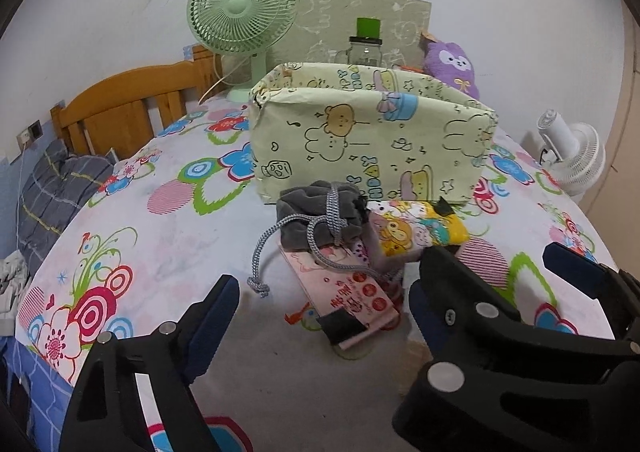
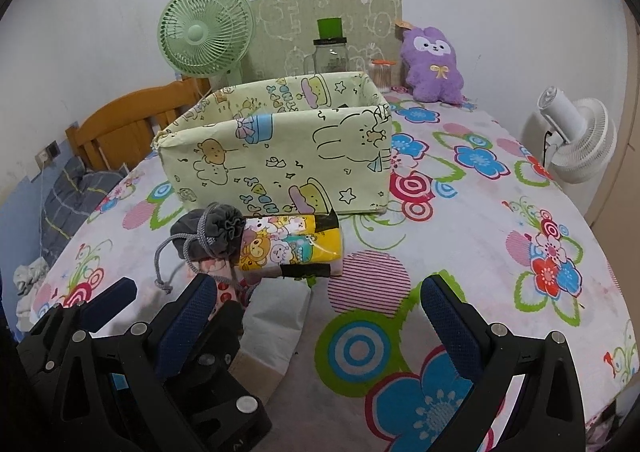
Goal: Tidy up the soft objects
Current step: 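Move both grippers down onto the grey pouch and yellow cartoon tissue pack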
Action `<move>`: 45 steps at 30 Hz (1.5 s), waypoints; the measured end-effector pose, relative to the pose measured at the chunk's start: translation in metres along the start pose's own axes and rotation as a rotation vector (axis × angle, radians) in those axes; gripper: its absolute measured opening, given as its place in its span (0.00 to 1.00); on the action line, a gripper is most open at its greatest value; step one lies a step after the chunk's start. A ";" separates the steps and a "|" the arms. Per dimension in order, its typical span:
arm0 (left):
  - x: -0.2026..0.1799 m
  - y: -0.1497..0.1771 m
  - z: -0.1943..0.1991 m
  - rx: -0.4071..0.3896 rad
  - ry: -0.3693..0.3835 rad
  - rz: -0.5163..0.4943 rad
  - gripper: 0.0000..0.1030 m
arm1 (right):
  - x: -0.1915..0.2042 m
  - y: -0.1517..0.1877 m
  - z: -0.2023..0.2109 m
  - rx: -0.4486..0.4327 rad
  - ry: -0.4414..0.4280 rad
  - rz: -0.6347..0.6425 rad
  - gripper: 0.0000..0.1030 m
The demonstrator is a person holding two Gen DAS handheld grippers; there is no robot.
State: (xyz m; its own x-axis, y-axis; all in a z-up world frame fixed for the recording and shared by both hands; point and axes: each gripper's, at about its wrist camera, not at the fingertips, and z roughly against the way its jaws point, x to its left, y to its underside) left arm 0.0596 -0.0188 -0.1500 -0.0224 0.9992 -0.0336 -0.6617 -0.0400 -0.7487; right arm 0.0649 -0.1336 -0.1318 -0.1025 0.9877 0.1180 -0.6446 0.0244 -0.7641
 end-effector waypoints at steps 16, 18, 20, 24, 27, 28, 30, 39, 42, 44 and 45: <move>0.001 0.002 -0.016 0.055 0.048 -0.011 0.56 | -0.002 0.000 -0.024 0.079 0.012 -0.030 1.00; 0.002 0.002 -0.015 0.058 0.055 -0.017 0.52 | 0.001 0.001 -0.024 0.086 0.005 -0.025 1.00; 0.004 0.003 -0.013 0.059 0.046 -0.024 0.52 | 0.004 0.003 -0.023 0.091 -0.006 -0.019 0.99; 0.011 0.005 -0.009 0.067 0.043 -0.023 0.52 | 0.010 0.006 -0.022 0.105 -0.033 -0.014 0.91; 0.014 0.007 -0.006 0.073 0.044 -0.020 0.52 | 0.013 0.008 -0.021 0.114 -0.039 -0.014 0.86; 0.015 0.007 -0.005 0.072 0.044 -0.018 0.52 | 0.013 0.008 -0.021 0.116 -0.040 -0.015 0.85; 0.015 0.006 -0.002 0.063 0.047 -0.014 0.52 | 0.013 0.007 -0.020 0.111 -0.037 -0.022 0.83; 0.015 -0.009 -0.003 0.026 0.062 -0.002 0.52 | 0.011 -0.009 -0.021 0.080 -0.019 -0.031 0.83; 0.017 -0.015 -0.005 0.013 0.065 -0.012 0.53 | 0.012 -0.014 -0.024 0.074 -0.036 -0.033 0.83; 0.020 -0.018 -0.008 0.011 0.050 -0.022 0.55 | 0.013 -0.017 -0.028 0.067 -0.050 -0.039 0.83; 0.021 -0.018 -0.010 0.013 0.045 -0.027 0.55 | 0.015 -0.017 -0.030 0.069 -0.053 -0.038 0.83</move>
State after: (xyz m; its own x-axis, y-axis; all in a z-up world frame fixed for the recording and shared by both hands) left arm 0.0783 0.0032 -0.1434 0.0289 0.9986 -0.0439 -0.6712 -0.0132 -0.7412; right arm 0.0969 -0.1148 -0.1360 -0.1157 0.9768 0.1804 -0.6990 0.0490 -0.7134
